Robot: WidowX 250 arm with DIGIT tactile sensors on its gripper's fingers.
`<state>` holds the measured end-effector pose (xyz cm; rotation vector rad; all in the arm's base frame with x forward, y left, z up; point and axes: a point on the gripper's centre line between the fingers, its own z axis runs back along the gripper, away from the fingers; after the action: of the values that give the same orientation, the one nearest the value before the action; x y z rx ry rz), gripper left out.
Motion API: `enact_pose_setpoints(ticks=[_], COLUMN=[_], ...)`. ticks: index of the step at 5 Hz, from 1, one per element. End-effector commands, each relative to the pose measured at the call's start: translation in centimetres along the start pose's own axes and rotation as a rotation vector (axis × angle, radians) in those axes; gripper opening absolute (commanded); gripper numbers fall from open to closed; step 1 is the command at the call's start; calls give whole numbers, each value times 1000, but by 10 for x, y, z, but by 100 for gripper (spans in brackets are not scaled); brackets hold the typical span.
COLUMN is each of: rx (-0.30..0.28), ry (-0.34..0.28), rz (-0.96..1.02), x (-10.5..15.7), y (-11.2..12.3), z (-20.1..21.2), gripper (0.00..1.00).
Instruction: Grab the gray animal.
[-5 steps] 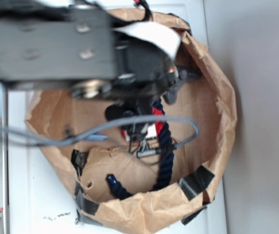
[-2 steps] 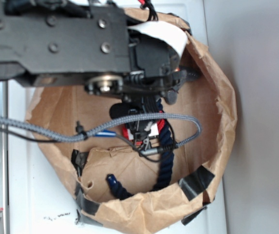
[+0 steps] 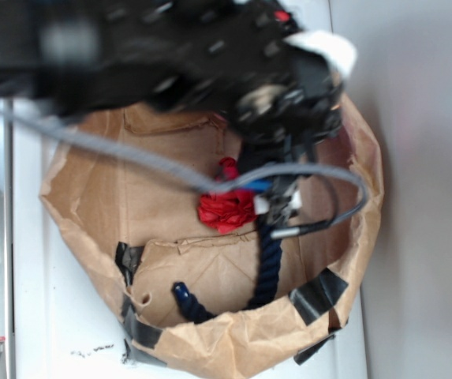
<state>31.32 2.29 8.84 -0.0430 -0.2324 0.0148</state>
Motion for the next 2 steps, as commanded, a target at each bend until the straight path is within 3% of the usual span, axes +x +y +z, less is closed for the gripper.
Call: enact_pose_setpoints(ticks=[1, 2], rx=[17, 37], ry=[-16, 7], rz=[16, 37], x=[29, 33], y=[14, 17], z=[-16, -17], gripper=[100, 100])
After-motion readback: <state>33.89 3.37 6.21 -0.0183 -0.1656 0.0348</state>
